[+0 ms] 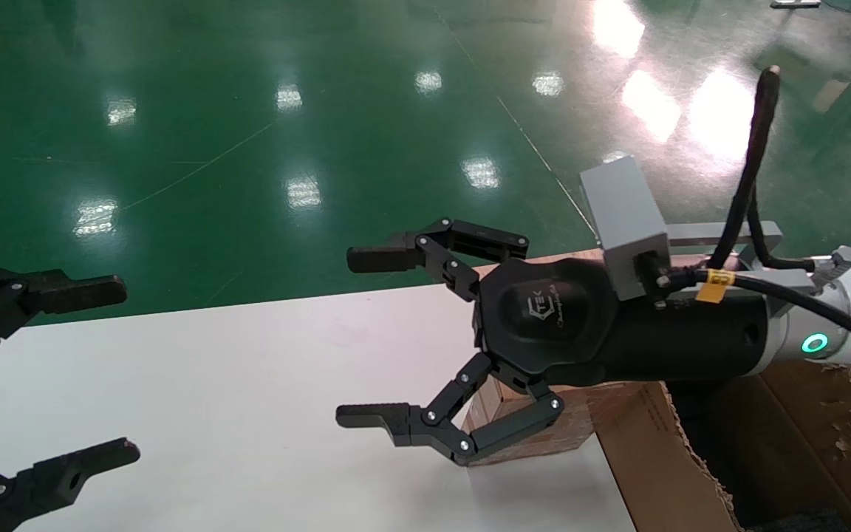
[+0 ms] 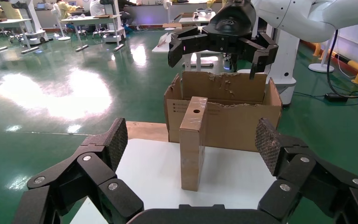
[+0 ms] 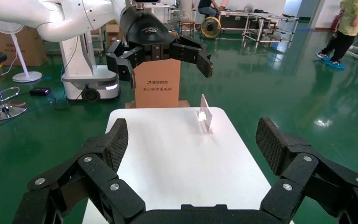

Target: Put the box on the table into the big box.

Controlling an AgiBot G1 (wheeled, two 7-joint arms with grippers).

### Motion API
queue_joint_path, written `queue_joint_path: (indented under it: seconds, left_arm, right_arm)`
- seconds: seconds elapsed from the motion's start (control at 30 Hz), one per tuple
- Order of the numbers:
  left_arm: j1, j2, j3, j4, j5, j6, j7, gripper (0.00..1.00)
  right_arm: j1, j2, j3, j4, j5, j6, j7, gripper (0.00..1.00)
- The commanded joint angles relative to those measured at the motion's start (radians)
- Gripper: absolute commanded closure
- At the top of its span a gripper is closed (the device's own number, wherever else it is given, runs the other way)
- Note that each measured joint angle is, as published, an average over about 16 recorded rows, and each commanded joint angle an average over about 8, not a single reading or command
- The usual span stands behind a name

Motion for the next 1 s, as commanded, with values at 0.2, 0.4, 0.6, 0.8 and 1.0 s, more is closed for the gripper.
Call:
queue_joint_path:
  seconds: [0.2, 0.4, 0.6, 0.8, 1.0]
  left_arm:
    - [0.000, 0.000, 0.000, 0.000, 0.000, 0.000, 0.000, 0.00]
    - [0.000, 0.000, 0.000, 0.000, 0.000, 0.000, 0.000, 0.12]
    - [0.000, 0.000, 0.000, 0.000, 0.000, 0.000, 0.000, 0.87]
    - [0.000, 0.000, 0.000, 0.000, 0.000, 0.000, 0.000, 1.00]
    - [0.000, 0.000, 0.000, 0.000, 0.000, 0.000, 0.000, 1.00]
  right_arm:
    - [0.000, 0.000, 0.000, 0.000, 0.000, 0.000, 0.000, 0.00]
    - [0.000, 0.000, 0.000, 0.000, 0.000, 0.000, 0.000, 0.00]
    - [0.008, 0.013, -0.009, 0.007, -0.022, -0.009, 0.005, 0.00]
    - [0.071, 0.049, -0.052, 0.019, -0.117, -0.052, 0.033, 0.00]
    - [0.136, 0.087, -0.111, -0.028, -0.198, -0.085, 0.022, 0.00]
